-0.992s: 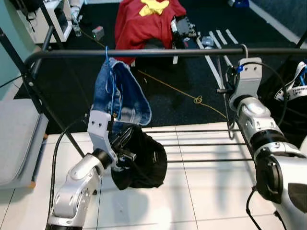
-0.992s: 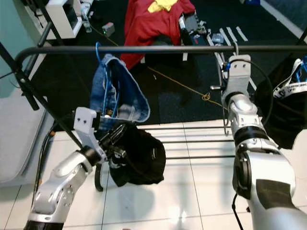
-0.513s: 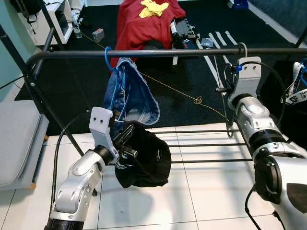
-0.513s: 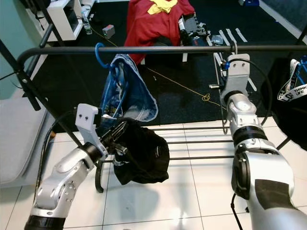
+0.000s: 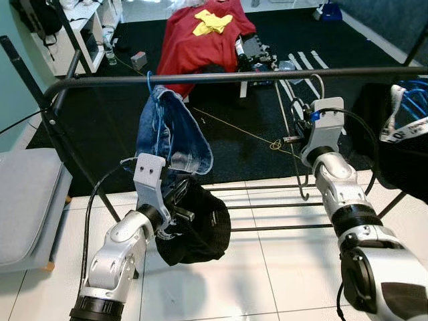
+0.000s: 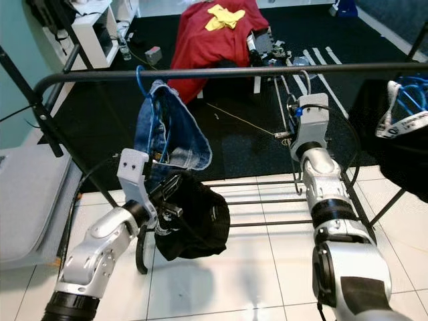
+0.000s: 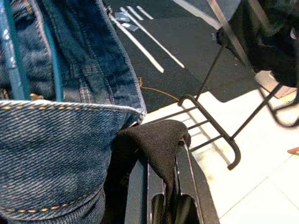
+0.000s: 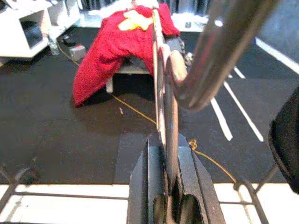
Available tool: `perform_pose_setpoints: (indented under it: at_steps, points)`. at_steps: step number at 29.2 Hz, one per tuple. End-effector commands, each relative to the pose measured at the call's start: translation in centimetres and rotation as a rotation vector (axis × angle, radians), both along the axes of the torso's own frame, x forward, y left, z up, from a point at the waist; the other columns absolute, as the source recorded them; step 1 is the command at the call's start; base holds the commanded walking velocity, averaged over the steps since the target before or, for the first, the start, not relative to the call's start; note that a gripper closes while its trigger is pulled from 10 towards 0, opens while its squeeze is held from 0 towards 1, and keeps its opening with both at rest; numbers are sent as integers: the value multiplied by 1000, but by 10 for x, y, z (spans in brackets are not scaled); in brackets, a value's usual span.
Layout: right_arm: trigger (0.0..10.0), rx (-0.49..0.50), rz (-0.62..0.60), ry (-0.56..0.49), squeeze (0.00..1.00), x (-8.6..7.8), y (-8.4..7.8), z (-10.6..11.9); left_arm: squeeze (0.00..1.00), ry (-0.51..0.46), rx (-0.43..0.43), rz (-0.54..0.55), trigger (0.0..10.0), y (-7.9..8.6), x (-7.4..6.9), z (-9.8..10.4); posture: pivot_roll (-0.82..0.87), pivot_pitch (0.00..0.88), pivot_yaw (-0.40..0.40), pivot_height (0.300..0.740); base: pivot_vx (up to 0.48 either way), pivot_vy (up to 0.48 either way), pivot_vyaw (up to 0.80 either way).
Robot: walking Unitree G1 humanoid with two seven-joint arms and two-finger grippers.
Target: Hang hanger
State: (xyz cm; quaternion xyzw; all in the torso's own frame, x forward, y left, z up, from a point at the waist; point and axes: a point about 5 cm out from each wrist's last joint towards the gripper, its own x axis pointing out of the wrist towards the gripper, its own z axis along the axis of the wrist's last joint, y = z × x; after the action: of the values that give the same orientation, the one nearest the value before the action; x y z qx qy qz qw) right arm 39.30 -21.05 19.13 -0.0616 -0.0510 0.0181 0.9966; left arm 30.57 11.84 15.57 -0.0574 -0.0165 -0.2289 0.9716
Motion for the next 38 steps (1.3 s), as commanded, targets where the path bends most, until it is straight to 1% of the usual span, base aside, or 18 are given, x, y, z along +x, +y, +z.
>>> perform_pose_setpoints:
  at_steps: [1, 6, 7, 10, 12, 13, 14, 18, 19, 23, 24, 26, 27, 28, 29, 30, 32, 38]
  points:
    - [0, 5, 17, 23, 0, -2, 5, -7, 0, -13, 1, -5, 10000, 0, -2, 0, 59, 85, 63, 740, 0, 0, 0]
    - [0, 32, 48, 89, 0, -19, 14, -38, 0, 9, 2, -6, 10000, 0, -5, -6, 58, 81, 62, 740, 0, 0, 0]
    - [0, 51, 72, 135, 0, -27, 19, -52, 0, 13, 8, -11, 10000, -2, -6, -8, 57, 81, 64, 740, 0, 0, 0]
    - [0, 64, 88, 165, 0, -33, 23, -62, 0, 14, 12, -16, 10000, -3, -7, -9, 57, 80, 65, 740, 0, 0, 0]
    - [0, 57, 105, 196, 0, -40, 26, -72, 0, 21, 28, -19, 10000, -4, -7, -11, 57, 80, 65, 740, 0, 0, 0]
    - [0, 70, 140, 215, 0, -48, 29, -78, 0, 26, 73, -25, 10000, -7, -7, -14, 61, 82, 65, 740, 0, 0, 0]
    - [0, 70, 140, 215, 0, -48, 29, -78, 0, 26, 73, -25, 10000, -7, -7, -14, 61, 82, 65, 740, 0, 0, 0]
    - [0, 77, 309, 301, 0, -70, 30, -78, 0, 33, 147, -12, 10000, -7, -5, -19, 43, 87, 84, 740, 0, 0, 0]
    - [0, 25, 419, 379, 0, -83, 22, -75, 0, 60, 193, -29, 10000, -7, -5, -26, 34, 87, 92, 740, 0, 0, 0]
    - [0, 25, 419, 379, 0, -83, 22, -75, 0, 60, 193, -29, 10000, -7, -5, -26, 34, 87, 92, 740, 0, 0, 0]
    - [0, -42, 519, 471, 0, -97, 14, -72, 0, 85, 217, -36, 10000, -5, -6, -32, 34, 87, 86, 740, 0, 0, 0]
    - [0, -42, 519, 471, 0, -97, 14, -72, 0, 85, 217, -36, 10000, -5, -6, -32, 34, 87, 86, 740, 0, 0, 0]
    - [0, -140, 624, 594, 0, -115, 1, -70, 0, 123, 201, 2, 10000, -1, -6, -40, 35, 88, 81, 740, 0, 0, 0]
    - [0, -140, 624, 594, 0, -115, 1, -70, 0, 123, 201, 2, 10000, -1, -6, -40, 35, 88, 81, 740, 0, 0, 0]
    - [0, -234, 706, 721, 0, -132, -11, -67, 0, 164, 183, 53, 10000, 6, -8, -49, 34, 91, 79, 740, 0, 0, 0]
    - [0, -234, 706, 721, 0, -132, -11, -67, 0, 164, 183, 53, 10000, 6, -8, -49, 34, 91, 79, 740, 0, 0, 0]
    - [0, -312, 783, 854, 0, -150, -22, -59, 0, 208, 178, 117, 10000, 16, -11, -60, 37, 94, 74, 740, 0, 0, 0]
    - [0, -319, 843, 892, 0, -157, -25, -43, 0, 226, 219, 139, 10000, 23, -13, -66, 34, 95, 71, 740, 0, 0, 0]
